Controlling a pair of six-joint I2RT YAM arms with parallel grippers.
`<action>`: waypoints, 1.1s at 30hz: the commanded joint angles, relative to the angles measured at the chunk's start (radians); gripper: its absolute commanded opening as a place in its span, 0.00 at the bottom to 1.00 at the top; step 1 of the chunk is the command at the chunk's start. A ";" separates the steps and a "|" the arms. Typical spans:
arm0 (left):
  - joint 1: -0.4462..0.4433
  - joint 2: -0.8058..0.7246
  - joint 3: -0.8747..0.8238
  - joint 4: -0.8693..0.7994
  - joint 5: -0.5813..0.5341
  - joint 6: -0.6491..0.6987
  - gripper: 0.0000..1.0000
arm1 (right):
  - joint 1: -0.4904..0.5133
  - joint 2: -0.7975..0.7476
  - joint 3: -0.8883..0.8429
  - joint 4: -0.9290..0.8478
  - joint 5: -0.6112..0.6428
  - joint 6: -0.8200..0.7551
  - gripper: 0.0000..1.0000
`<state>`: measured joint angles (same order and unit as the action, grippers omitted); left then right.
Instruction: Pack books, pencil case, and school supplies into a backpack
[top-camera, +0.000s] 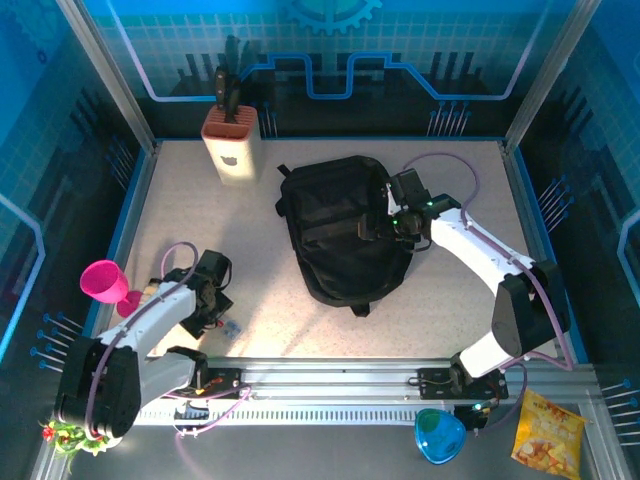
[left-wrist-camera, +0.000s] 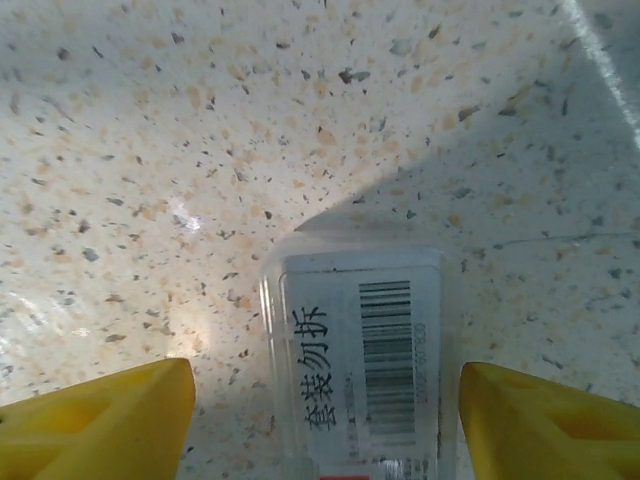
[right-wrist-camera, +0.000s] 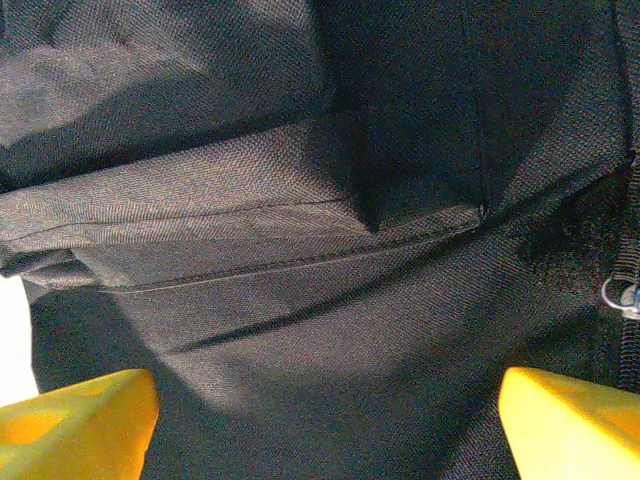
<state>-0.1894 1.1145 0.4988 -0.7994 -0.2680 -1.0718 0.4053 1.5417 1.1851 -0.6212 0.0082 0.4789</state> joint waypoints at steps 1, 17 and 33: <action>0.016 0.031 -0.017 0.080 0.048 0.020 0.67 | 0.011 0.012 0.028 -0.031 -0.013 0.015 0.89; 0.018 0.010 0.066 0.118 0.138 0.128 0.35 | 0.040 -0.004 0.019 0.006 -0.089 0.000 0.84; -0.078 0.152 0.366 0.445 0.446 0.016 0.36 | 0.325 0.038 -0.043 0.405 -0.409 0.149 0.85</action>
<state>-0.2508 1.2396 0.8223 -0.4465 0.1078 -1.0080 0.7082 1.5475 1.1320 -0.3153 -0.3294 0.5842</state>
